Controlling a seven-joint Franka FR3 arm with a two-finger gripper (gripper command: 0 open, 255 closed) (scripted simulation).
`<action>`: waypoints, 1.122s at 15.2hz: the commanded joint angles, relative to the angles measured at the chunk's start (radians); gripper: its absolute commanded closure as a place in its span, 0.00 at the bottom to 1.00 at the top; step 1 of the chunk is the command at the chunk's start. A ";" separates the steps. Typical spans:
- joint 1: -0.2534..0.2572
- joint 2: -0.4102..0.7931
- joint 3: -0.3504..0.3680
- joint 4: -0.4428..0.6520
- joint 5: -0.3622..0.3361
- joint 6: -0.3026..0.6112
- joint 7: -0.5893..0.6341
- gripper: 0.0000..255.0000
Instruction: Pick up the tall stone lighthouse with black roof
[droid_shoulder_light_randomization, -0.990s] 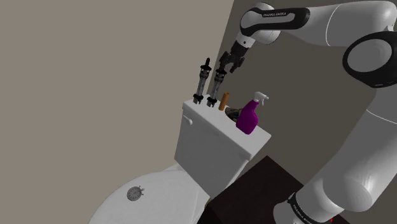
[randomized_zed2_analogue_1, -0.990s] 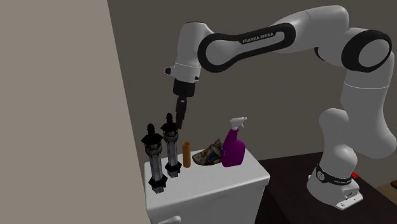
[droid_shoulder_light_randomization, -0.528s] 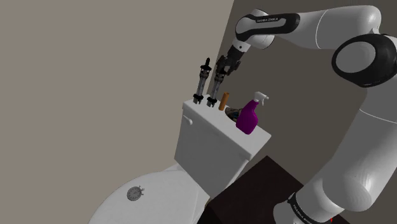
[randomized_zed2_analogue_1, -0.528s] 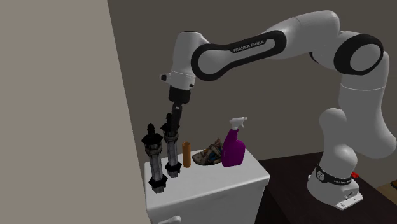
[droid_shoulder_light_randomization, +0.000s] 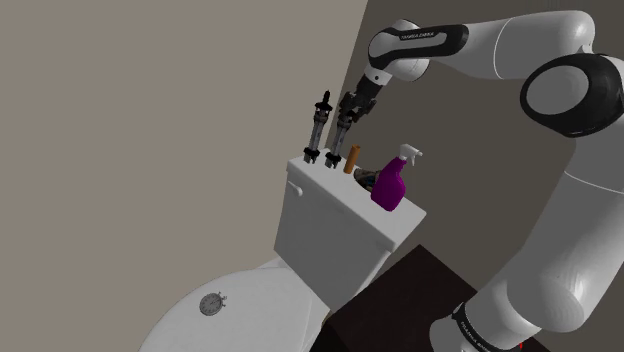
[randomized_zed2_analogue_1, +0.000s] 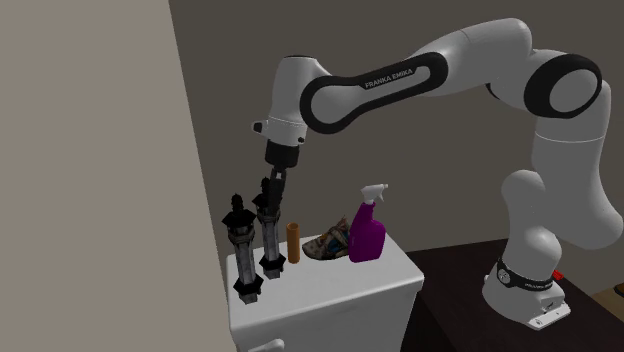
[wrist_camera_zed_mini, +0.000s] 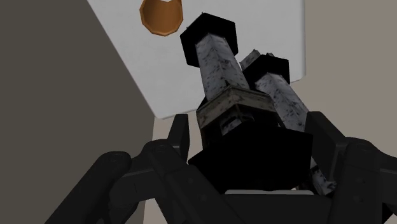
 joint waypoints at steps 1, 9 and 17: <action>0.000 0.001 0.000 -0.002 0.000 0.000 0.000 1.00; 0.000 -0.006 -0.002 0.041 -0.008 -0.049 0.012 1.00; -0.004 -0.011 -0.005 0.142 -0.018 -0.153 0.031 1.00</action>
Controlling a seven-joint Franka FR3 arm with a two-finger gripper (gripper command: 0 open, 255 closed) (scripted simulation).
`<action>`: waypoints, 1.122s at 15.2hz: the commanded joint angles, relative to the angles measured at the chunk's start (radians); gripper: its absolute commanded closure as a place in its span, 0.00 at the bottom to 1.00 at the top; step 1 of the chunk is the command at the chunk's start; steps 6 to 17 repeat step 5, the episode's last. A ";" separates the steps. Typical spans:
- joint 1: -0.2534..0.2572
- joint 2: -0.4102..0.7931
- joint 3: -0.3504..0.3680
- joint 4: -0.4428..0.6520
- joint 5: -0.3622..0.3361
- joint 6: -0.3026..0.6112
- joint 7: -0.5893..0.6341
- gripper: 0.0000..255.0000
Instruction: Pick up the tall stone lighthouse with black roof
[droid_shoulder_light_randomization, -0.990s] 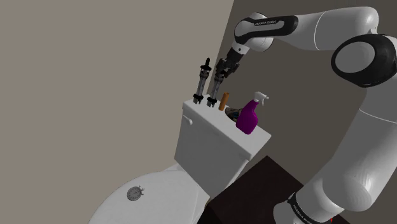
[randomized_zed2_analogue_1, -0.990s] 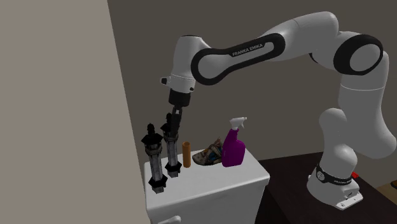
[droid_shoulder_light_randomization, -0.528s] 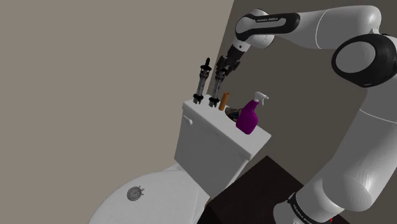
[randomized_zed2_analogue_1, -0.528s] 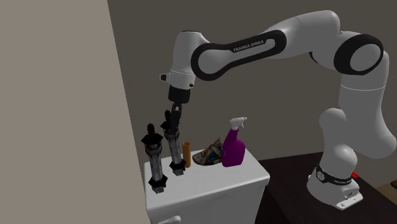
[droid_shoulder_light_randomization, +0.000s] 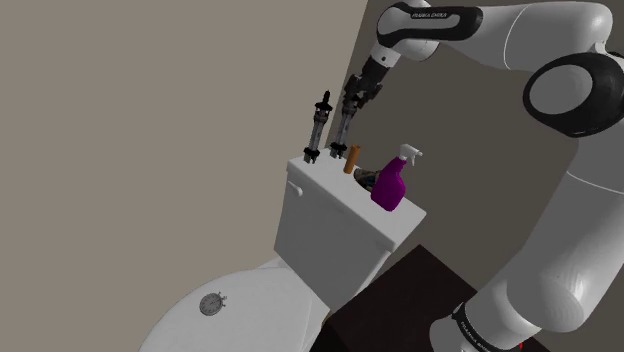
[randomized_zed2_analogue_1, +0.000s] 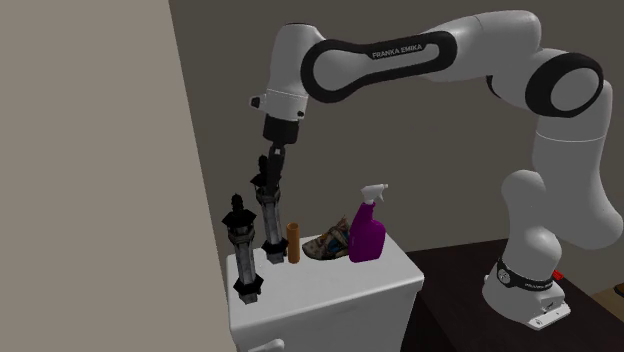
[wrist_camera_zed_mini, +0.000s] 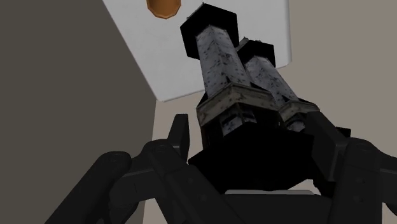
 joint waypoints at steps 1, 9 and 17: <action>-0.002 0.002 -0.001 0.030 -0.001 -0.027 0.004 1.00; -0.003 0.004 -0.002 0.061 -0.003 -0.056 0.009 1.00; -0.003 0.004 -0.002 0.061 -0.003 -0.056 0.009 1.00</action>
